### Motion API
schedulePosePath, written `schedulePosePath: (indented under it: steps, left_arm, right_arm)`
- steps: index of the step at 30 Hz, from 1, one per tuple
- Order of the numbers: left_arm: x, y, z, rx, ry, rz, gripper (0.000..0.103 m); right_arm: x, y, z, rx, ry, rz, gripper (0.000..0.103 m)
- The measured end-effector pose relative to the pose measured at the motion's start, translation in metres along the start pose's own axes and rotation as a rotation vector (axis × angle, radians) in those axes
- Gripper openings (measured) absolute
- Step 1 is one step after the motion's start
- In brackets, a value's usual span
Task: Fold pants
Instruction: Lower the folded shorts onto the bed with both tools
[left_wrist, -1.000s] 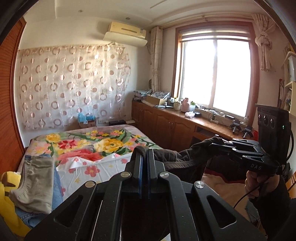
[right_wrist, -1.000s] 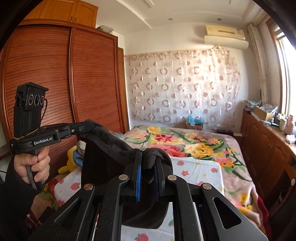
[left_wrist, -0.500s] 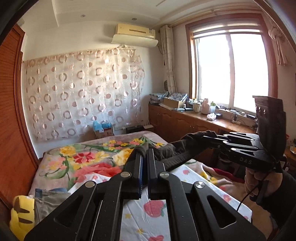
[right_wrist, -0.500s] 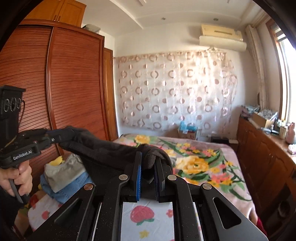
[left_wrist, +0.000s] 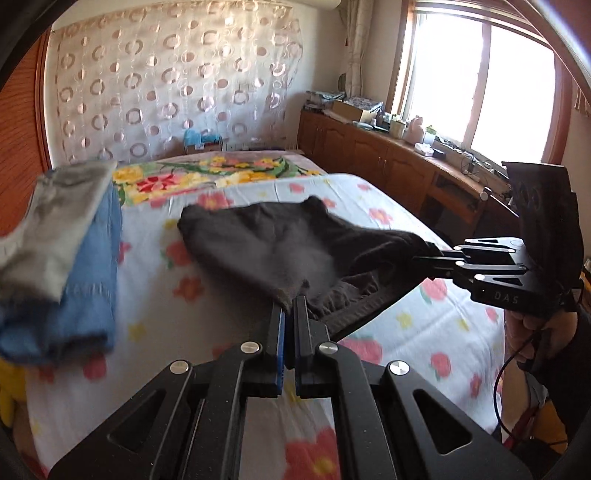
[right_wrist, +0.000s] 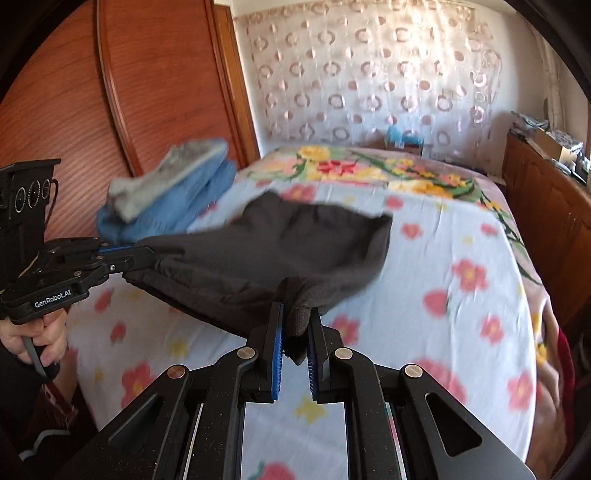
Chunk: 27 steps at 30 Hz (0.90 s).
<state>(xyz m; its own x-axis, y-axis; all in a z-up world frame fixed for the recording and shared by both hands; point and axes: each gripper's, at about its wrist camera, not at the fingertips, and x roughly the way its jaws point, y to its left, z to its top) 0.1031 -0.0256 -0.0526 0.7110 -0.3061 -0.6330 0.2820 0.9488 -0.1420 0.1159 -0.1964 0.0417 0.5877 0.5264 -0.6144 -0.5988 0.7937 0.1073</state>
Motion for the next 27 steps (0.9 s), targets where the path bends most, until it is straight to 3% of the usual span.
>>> schedulePosePath:
  steps: [9, 21, 24, 27]
  left_arm:
    - [0.006, -0.003, -0.038, -0.042, 0.074, 0.011, 0.004]
    - [0.02, -0.002, -0.049, -0.065, 0.104, 0.021, 0.005]
    - [0.02, -0.003, -0.049, -0.05, 0.097, 0.052, 0.018]
    - [0.018, -0.001, -0.048, -0.047, 0.082, 0.048, 0.046]
  right_arm:
    - [0.016, -0.007, -0.03, 0.07, 0.031, 0.028, 0.011]
    - [0.025, -0.012, -0.042, 0.109, 0.043, 0.0, 0.012]
    - [0.026, -0.009, -0.04, 0.104, 0.04, -0.006, 0.012]
    - [0.031, -0.009, -0.05, 0.103, 0.038, -0.008, 0.012]
